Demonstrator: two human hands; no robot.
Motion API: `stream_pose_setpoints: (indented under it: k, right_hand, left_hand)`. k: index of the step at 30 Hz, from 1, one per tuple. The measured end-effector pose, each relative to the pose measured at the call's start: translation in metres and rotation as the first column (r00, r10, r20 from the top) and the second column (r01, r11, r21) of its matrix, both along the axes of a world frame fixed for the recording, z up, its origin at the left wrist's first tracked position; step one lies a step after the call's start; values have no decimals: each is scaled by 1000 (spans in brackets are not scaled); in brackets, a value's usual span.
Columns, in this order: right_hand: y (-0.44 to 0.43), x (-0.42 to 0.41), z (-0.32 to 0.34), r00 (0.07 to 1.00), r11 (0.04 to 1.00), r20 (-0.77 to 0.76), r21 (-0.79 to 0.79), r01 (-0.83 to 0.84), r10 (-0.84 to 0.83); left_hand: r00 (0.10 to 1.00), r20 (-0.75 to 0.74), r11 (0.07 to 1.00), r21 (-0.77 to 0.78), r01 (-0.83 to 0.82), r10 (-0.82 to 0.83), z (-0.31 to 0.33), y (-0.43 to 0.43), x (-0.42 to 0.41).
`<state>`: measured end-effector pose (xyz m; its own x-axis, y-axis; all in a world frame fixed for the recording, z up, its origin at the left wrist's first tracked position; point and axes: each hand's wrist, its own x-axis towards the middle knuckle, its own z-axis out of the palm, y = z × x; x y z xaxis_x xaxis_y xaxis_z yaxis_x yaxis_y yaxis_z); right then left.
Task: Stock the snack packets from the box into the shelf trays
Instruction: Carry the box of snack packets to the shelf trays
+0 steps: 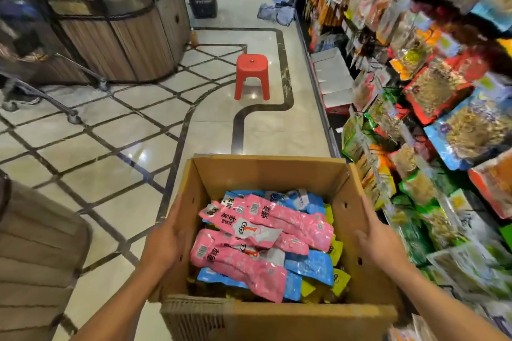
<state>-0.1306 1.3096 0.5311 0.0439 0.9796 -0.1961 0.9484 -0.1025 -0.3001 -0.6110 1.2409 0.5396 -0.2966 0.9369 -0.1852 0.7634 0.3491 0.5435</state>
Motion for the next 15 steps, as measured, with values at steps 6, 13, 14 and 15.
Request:
stream_pose_setpoints:
  k: [6,13,14,15]
  right_hand:
    - [162,7,9,999,999,-1,11,-37,37]
    - [330,11,16,997,995,22,60,-76,75]
    - [351,8,19,996,994,12,69,-89,88]
    - [372,6,20,995,992,2,77,-96,96]
  left_hand:
    - [998,2,998,-1,-70,70,7,140,20]
    - [990,-5,990,11,-138,138,16,277,25]
    - [990,0,990,19,-143,143,17,295,25]
    - [989,10,989,17,-150,150,16,314,23]
